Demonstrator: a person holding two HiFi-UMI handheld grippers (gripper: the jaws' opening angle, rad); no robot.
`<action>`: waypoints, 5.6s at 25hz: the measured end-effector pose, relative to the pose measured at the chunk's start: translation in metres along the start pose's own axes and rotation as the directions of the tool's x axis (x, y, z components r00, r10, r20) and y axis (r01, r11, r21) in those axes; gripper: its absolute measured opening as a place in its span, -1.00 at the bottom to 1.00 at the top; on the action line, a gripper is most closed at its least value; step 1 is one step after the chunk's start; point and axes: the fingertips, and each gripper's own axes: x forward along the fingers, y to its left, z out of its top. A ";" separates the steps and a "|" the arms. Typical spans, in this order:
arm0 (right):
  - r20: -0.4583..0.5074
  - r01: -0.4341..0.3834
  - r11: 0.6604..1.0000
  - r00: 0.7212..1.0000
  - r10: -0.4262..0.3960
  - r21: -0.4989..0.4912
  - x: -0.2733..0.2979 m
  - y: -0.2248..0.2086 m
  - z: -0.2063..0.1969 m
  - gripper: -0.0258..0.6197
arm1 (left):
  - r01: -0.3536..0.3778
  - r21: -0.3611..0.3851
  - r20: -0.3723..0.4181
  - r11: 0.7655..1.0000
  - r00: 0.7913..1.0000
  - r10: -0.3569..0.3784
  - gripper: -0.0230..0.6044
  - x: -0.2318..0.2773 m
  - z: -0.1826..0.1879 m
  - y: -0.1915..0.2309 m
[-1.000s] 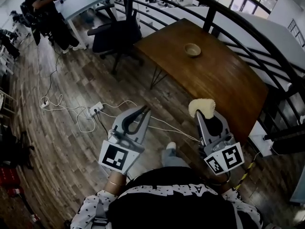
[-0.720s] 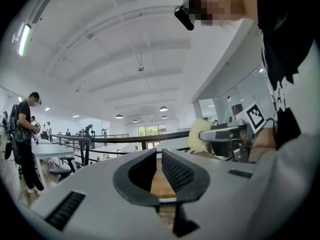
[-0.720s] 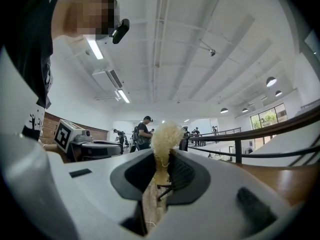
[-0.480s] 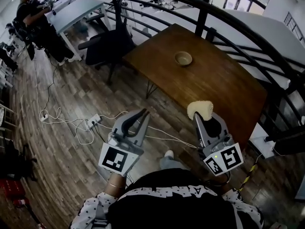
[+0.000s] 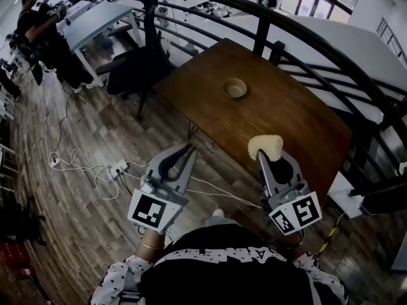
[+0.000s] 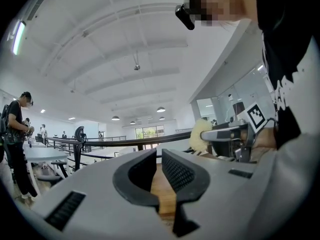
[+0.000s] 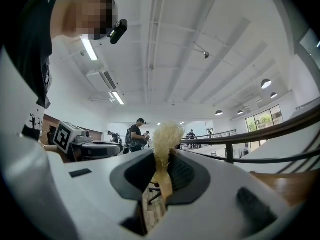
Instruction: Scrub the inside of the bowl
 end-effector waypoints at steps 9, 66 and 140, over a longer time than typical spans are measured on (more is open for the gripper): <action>0.016 -0.027 0.999 1.000 0.027 0.032 0.014 -0.022 -0.003 -0.73 | -0.039 0.007 -0.010 0.999 0.999 0.039 -0.87 0.020 0.000 0.009; -0.134 0.459 0.884 0.874 -0.468 -0.090 0.260 -0.183 -0.059 -0.73 | 0.468 -0.235 -0.299 0.852 0.799 -0.522 -0.57 0.358 -0.205 0.199; -0.119 0.598 0.801 0.793 -0.597 -0.033 0.252 -0.252 -0.059 -0.73 | 0.553 -0.258 -0.554 0.792 0.587 -0.591 -0.85 0.443 -0.274 0.155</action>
